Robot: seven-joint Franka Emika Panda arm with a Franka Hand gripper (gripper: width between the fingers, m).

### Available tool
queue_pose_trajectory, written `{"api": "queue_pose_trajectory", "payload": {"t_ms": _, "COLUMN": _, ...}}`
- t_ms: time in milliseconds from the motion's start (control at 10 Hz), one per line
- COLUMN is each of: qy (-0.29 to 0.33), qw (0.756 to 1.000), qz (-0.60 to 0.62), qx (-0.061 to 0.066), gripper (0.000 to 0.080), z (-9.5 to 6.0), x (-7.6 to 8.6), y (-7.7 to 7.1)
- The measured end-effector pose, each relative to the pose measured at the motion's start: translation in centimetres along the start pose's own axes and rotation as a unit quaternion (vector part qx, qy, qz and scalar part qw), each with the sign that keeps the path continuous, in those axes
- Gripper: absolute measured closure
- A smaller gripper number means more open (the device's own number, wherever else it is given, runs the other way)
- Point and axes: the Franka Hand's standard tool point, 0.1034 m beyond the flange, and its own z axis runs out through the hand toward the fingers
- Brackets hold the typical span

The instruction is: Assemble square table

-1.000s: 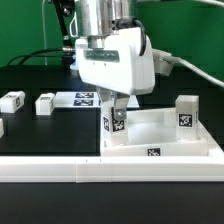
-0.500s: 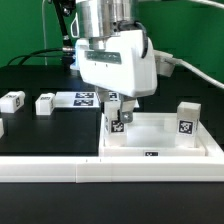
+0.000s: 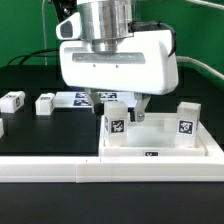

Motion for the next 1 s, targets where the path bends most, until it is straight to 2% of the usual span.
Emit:
{"api": "queue_pose_trajectory", "payload": {"t_ms": 200, "qy": -0.008, "qw": 0.994, "qz": -0.104, "qx": -0.003, "gripper": 0.0150, "z": 0.07, "x": -0.15, "y": 0.15}}
{"api": "queue_pose_trajectory", "payload": {"t_ms": 400, "qy": -0.019, "qw": 0.980, "qz": -0.196, "qx": -0.016, "gripper": 0.0150, "z": 0.00, "x": -0.22, "y": -0.02}}
{"api": "queue_pose_trajectory", "payload": {"t_ms": 700, "qy": -0.021, "qw": 0.959, "qz": -0.282, "qx": -0.022, "gripper": 0.0150, "z": -0.05, "x": 0.03, "y": 0.25}}
{"api": "queue_pose_trajectory", "payload": {"t_ms": 1000, "qy": -0.006, "qw": 0.934, "qz": -0.356, "qx": -0.027, "gripper": 0.0150, "z": -0.13, "x": 0.23, "y": -0.17}}
